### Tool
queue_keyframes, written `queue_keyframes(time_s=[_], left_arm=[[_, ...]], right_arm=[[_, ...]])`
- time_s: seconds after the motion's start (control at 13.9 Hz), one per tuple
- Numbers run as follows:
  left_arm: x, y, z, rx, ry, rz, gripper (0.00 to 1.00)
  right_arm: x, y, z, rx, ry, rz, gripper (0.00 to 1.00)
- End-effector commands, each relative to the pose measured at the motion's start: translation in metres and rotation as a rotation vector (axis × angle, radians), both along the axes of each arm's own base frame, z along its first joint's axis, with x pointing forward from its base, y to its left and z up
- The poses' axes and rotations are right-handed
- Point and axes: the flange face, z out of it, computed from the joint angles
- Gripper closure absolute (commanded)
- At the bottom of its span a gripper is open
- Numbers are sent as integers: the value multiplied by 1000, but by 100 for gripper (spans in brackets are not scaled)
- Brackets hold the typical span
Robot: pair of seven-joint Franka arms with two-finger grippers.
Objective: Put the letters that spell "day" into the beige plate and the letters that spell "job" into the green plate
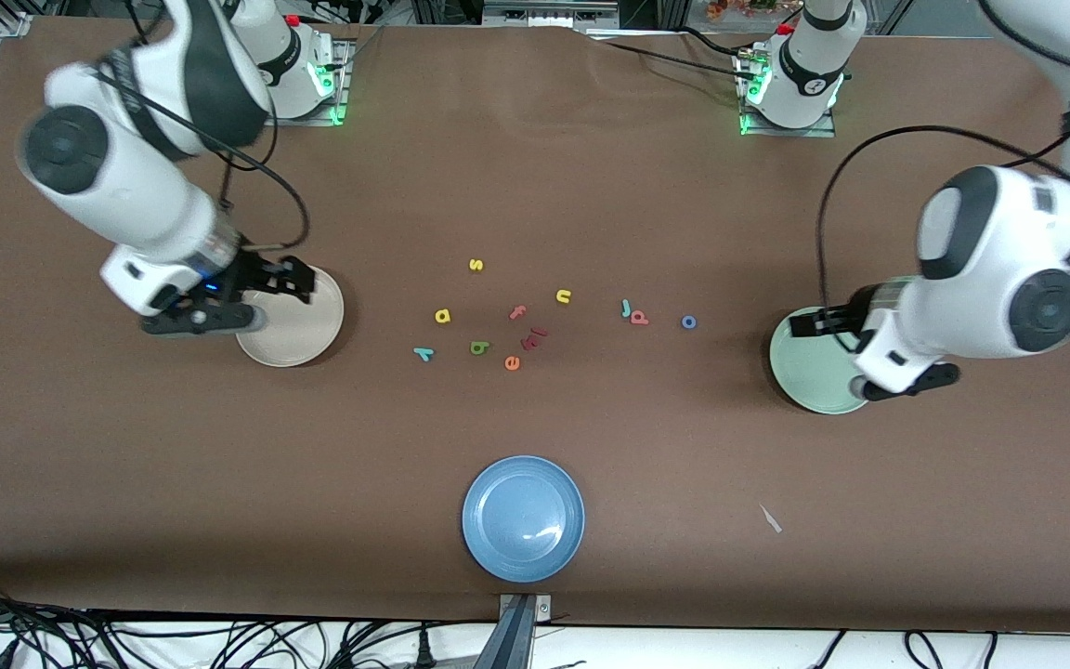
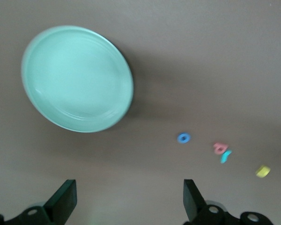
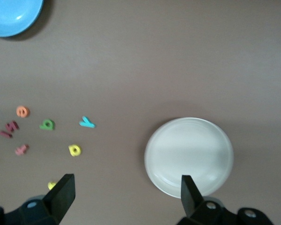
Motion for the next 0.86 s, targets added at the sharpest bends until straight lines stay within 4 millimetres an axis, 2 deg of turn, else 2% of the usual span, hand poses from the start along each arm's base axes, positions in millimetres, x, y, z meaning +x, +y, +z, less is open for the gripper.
queue_keyframes(time_s=[0.0,0.22,0.29,0.43,0.58,0.65,0.79], left_arm=[[-19,-36,-48,22,-17,154,0],[-42,-70,-95,47,-75,291,1],[-50,-84,-107,55,-90,321,1],[-63,-98,-137,69,-103,383,1],[-75,-120,-165,74,-116,432,2],[-82,-129,-179,93,-105,435,5],[-91,-131,-194,120,-92,425,11]], right_arm=[[10,35,-49,-4,9,-147,0],[15,57,-104,5,17,-245,0],[13,75,-120,11,5,-280,0],[14,82,-154,3,5,-319,1],[14,86,-177,3,9,-336,10],[8,95,-190,-2,16,-354,17],[1,110,-214,-1,17,-362,20]])
